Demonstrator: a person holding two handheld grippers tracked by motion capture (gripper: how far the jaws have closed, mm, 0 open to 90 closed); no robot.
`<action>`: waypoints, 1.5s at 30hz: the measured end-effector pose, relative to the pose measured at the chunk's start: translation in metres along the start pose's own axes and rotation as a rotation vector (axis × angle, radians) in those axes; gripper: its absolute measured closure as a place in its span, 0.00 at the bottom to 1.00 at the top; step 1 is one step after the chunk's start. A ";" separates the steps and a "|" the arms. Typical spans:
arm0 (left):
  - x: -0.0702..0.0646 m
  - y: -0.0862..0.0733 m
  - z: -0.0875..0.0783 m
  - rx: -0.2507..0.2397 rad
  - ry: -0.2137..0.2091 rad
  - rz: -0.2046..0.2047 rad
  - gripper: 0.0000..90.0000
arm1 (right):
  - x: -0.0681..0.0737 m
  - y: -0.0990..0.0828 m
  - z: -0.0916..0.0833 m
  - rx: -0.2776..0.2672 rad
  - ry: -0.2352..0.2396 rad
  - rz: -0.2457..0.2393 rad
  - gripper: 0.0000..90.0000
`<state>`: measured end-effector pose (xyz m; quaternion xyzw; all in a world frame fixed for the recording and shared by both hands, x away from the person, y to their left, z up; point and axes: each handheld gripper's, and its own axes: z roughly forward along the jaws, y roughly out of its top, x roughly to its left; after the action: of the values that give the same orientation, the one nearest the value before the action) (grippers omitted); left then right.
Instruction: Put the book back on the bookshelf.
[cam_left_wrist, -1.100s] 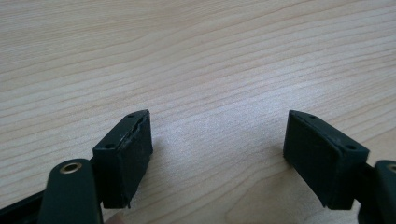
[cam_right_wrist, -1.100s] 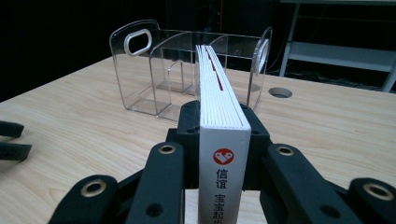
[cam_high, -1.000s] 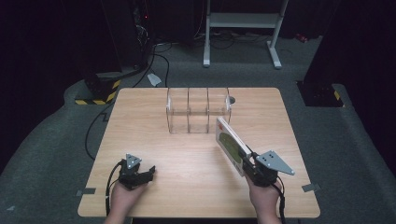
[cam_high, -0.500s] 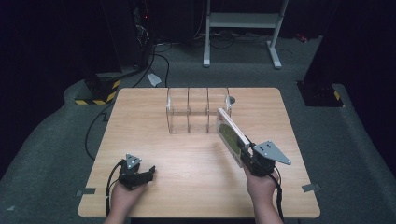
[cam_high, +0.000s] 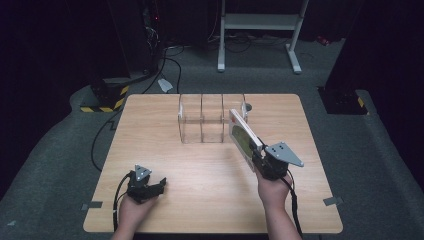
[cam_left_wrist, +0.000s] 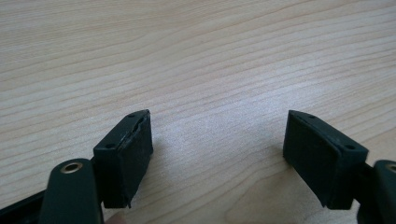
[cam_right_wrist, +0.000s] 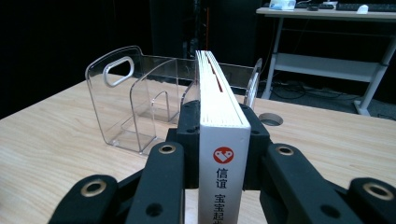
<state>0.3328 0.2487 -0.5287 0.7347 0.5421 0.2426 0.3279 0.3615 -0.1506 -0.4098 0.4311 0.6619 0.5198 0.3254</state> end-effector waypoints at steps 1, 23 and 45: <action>0.000 0.000 0.000 0.000 0.000 0.000 0.27 | 0.001 0.001 0.004 0.001 -0.006 -0.005 0.83; 0.000 0.000 -0.001 0.004 0.000 0.001 0.28 | 0.007 0.018 0.058 0.010 -0.077 -0.039 0.83; 0.000 0.000 -0.001 0.004 -0.002 0.001 0.28 | 0.008 0.017 0.104 0.055 -0.136 -0.042 0.83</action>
<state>0.3320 0.2490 -0.5284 0.7356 0.5420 0.2412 0.3270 0.4531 -0.0993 -0.4190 0.4605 0.6611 0.4638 0.3684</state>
